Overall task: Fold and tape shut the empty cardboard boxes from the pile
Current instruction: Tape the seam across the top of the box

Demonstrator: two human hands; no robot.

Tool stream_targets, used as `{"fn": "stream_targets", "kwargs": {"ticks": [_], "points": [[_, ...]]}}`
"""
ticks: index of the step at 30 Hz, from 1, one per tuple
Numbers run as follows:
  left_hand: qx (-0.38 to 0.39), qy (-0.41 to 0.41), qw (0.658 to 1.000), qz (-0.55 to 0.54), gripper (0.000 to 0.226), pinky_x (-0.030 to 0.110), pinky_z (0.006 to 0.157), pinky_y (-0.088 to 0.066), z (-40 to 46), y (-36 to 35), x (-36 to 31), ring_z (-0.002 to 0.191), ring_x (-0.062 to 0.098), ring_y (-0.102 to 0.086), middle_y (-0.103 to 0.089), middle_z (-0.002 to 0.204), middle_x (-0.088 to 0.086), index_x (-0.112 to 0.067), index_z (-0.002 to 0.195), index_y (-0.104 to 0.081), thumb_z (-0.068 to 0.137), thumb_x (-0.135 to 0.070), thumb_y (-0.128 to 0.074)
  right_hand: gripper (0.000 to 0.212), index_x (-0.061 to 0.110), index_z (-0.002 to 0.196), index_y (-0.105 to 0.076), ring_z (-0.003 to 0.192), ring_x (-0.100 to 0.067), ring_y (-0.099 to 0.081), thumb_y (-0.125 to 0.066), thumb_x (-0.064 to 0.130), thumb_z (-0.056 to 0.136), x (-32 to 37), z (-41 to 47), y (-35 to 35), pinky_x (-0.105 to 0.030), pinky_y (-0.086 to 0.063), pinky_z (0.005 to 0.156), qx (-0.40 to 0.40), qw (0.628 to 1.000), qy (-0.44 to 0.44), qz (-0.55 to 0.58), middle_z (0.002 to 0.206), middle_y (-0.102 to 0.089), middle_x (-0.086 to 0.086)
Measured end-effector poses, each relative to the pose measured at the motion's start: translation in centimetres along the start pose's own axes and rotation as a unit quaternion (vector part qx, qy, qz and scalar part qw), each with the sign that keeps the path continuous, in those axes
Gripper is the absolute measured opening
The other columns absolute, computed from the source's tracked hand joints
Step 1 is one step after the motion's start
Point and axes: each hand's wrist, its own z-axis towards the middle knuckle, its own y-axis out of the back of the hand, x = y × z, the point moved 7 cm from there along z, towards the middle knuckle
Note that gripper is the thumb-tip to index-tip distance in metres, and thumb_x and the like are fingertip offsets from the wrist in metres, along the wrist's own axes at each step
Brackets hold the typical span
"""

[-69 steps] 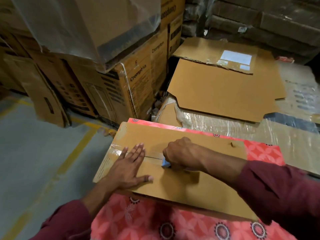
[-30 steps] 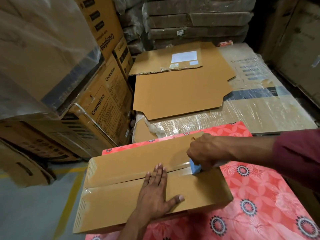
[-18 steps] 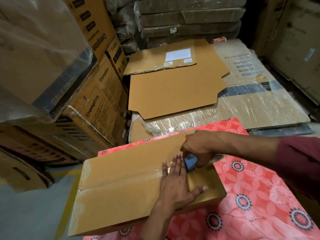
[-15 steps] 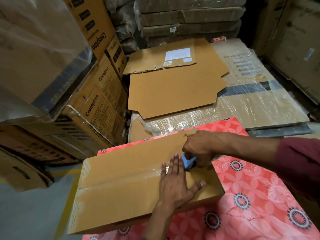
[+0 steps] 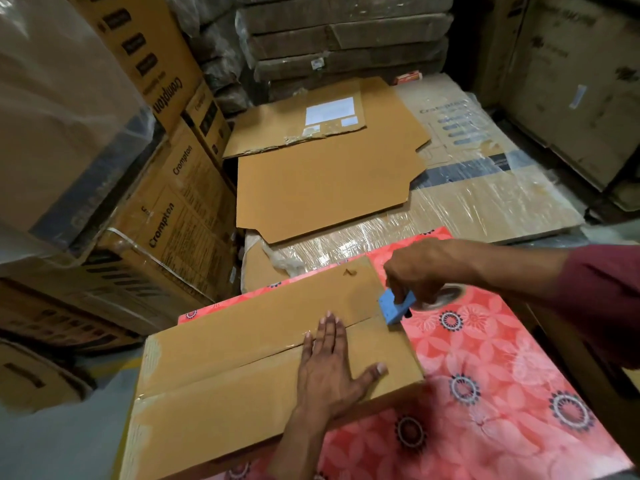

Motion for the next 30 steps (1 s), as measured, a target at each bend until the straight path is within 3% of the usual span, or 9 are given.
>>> {"fn": "stream_targets", "kwargs": {"ticks": [3,6,10,18,23,25,27,30], "points": [[0.001,-0.002,1.000,0.008,0.121,0.042,0.129,0.009,-0.1,0.1,-0.3,0.159,0.016,0.017,0.021,0.171,0.003,-0.013,0.167,0.004,0.082,-0.099,-0.013,0.055,0.039,0.131,-0.068,0.112,-0.017,-0.065,-0.077,0.016,0.082,-2.8,-1.3,-2.0,-0.026,-0.048,0.075,-0.012,0.999,-0.029,0.035,0.134,-0.066,0.013],[0.009,0.005,1.000,0.009,0.124,0.044,0.130,0.006,-0.1,0.1,-0.2,0.159,0.015,0.018,0.022,0.172,0.002,-0.014,0.167,0.005,0.079,-0.101,-0.007,0.057,0.043,0.131,-0.067,0.114,-0.016,-0.063,-0.078,0.016,0.081,-4.0,-1.6,-3.1,-0.023,-0.040,0.073,-0.022,0.997,-0.046,0.050,0.140,-0.061,0.015],[0.013,0.004,1.000,0.011,0.120,0.044,0.130,0.004,-0.1,0.1,-0.1,0.159,0.015,0.019,0.022,0.171,0.001,-0.016,0.167,0.006,0.081,-0.100,-0.007,0.056,0.044,0.131,-0.067,0.097,-0.015,-0.060,-0.077,0.017,0.082,-5.3,-2.5,-3.9,-0.024,-0.039,0.072,-0.019,0.997,-0.045,0.059,0.133,-0.065,0.011],[0.008,0.007,0.999,0.031,0.118,0.047,0.130,0.002,-0.4,0.6,-0.7,0.160,0.016,0.015,0.018,0.173,0.001,-0.016,0.167,0.004,0.082,-0.098,-0.008,0.042,0.038,0.128,-0.069,0.109,-0.023,-0.066,-0.078,0.029,0.088,-4.8,-1.3,-6.1,-0.029,-0.046,0.073,-0.043,0.996,-0.049,0.058,0.129,-0.066,0.004],[0.003,0.009,1.000,0.023,0.118,0.048,0.128,0.004,0.6,2.7,-2.9,0.161,0.021,0.013,0.018,0.173,0.003,-0.027,0.167,0.005,0.075,-0.099,-0.009,0.029,0.030,0.113,-0.078,0.087,-0.020,-0.069,-0.079,0.026,0.084,-3.9,1.1,-5.6,-0.025,-0.044,0.055,-0.055,0.996,-0.045,0.045,0.111,-0.076,0.006],[-0.007,-0.028,1.000,0.011,0.112,0.048,0.129,0.000,1.7,3.4,-4.7,0.161,0.019,0.008,0.012,0.174,0.001,-0.030,0.167,-0.002,0.078,-0.095,-0.018,0.028,0.026,0.111,-0.078,0.091,-0.022,-0.071,-0.080,0.023,0.083,-3.7,1.1,-5.4,-0.025,-0.045,0.057,-0.042,0.997,-0.039,0.054,0.110,-0.076,0.003],[-0.014,-0.077,0.997,0.002,0.106,0.048,0.130,-0.010,3.0,4.0,-6.6,0.162,0.019,0.001,0.005,0.175,0.002,-0.030,0.167,-0.010,0.082,-0.089,-0.032,0.024,0.021,0.106,-0.078,0.084,-0.022,-0.068,-0.080,0.022,0.082,-3.6,1.4,-5.4,-0.025,-0.047,0.061,-0.030,0.996,-0.047,0.073,0.107,-0.075,0.002],[0.025,-0.117,0.992,0.026,0.102,0.041,0.126,-0.026,4.9,4.3,-7.8,0.161,0.019,-0.008,0.002,0.175,-0.001,-0.031,0.167,-0.016,0.084,-0.082,-0.048,0.020,0.020,0.101,-0.076,0.075,-0.021,-0.063,-0.080,0.025,0.082,-3.0,1.4,-4.9,-0.022,-0.041,0.054,-0.033,0.995,-0.048,0.079,0.103,-0.076,0.003]]}}
